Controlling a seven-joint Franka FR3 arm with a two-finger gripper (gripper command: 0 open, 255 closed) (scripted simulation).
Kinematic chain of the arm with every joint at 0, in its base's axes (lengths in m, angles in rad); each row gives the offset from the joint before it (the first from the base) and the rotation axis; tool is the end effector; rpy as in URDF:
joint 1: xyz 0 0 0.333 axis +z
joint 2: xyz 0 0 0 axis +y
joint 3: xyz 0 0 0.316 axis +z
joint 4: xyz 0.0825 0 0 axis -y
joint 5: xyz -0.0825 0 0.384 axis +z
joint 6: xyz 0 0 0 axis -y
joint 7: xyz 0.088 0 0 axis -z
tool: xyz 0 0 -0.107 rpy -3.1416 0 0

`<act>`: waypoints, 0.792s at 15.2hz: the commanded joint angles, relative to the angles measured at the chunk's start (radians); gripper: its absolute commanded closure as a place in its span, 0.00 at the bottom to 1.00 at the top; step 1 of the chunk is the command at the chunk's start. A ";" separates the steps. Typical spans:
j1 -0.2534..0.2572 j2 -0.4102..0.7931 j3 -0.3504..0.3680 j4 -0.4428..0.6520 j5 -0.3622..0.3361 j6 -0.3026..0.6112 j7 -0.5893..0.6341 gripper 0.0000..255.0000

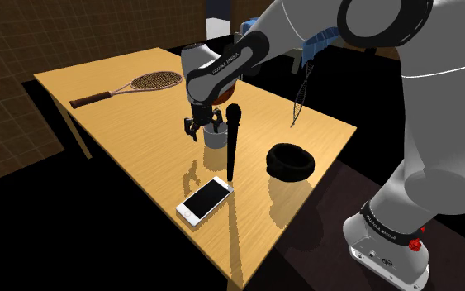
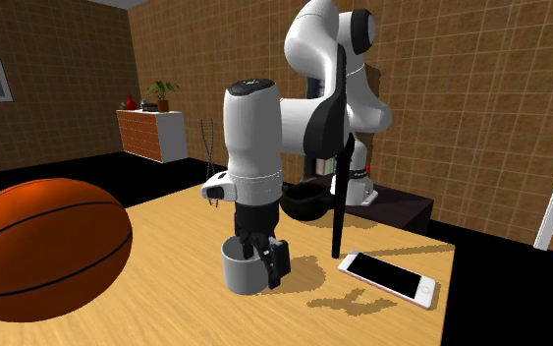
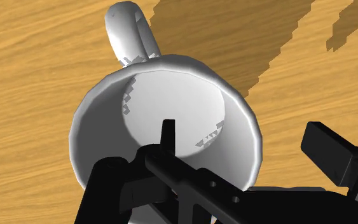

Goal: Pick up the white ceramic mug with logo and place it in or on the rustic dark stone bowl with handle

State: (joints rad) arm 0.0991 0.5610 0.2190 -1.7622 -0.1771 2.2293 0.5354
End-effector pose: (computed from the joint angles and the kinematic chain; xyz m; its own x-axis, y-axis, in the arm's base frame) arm 0.6259 0.1883 0.2471 0.9895 -0.1322 -0.0584 -0.1292 -0.9902 0.0524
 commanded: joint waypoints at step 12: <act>-0.002 -0.017 0.003 0.002 0.005 -0.019 -0.003 1.00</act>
State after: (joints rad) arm 0.0970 0.5507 0.2206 -1.7602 -0.1742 2.2173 0.5324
